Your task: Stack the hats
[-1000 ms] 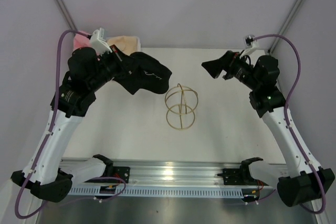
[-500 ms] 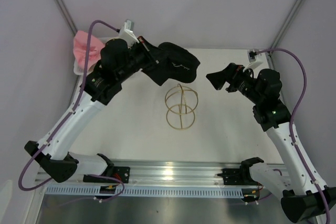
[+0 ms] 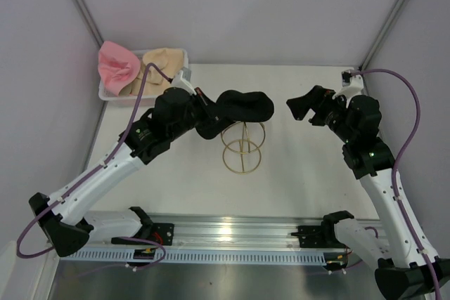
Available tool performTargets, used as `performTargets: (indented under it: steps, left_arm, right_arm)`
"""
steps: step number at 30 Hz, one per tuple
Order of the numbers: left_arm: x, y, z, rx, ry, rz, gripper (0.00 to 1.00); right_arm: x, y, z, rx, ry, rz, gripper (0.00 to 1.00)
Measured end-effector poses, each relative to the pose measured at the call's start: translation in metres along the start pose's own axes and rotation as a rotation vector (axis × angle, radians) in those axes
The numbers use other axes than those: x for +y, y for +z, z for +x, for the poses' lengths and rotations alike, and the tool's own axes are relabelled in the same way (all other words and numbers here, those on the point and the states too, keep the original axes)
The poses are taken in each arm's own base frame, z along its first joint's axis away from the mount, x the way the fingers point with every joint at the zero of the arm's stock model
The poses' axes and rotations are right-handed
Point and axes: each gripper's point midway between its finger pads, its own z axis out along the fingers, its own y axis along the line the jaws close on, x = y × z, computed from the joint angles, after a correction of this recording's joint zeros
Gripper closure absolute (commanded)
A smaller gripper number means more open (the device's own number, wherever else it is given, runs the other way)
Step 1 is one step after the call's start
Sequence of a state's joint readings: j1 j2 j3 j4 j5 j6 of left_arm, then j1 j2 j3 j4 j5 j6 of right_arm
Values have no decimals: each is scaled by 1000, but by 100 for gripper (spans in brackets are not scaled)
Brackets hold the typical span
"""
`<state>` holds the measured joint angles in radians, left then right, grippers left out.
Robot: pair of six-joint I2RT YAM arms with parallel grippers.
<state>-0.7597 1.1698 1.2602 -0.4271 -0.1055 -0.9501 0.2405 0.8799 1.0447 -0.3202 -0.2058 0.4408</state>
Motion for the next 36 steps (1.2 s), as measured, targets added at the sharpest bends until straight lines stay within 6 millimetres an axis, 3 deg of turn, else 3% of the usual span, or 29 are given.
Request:
performTargets:
  steps: [7, 11, 16, 24, 28, 36]
  left_arm:
    - [-13, 3, -6, -26, -104, 11, 99]
    - [-48, 6, -25, -60, -137, 76, 99]
    - [-87, -7, -42, -105, -213, 174, 99]
    - [-101, -13, -19, -68, -287, 180, 99]
    - [-91, -7, -5, -40, -280, 136, 99]
    - [-24, -2, 24, -52, -147, -71, 99]
  right_arm:
    - [-5, 10, 16, 56, -18, -7, 0]
    - [0, 8, 24, 69, -59, -47, 0]
    - [6, 3, 25, 47, -83, -83, 0]
    - [4, -9, 13, -11, -113, -59, 1]
    - [0, -11, 13, -11, -113, -29, 1]
    - [-6, -15, 14, -12, -111, 6, 0]
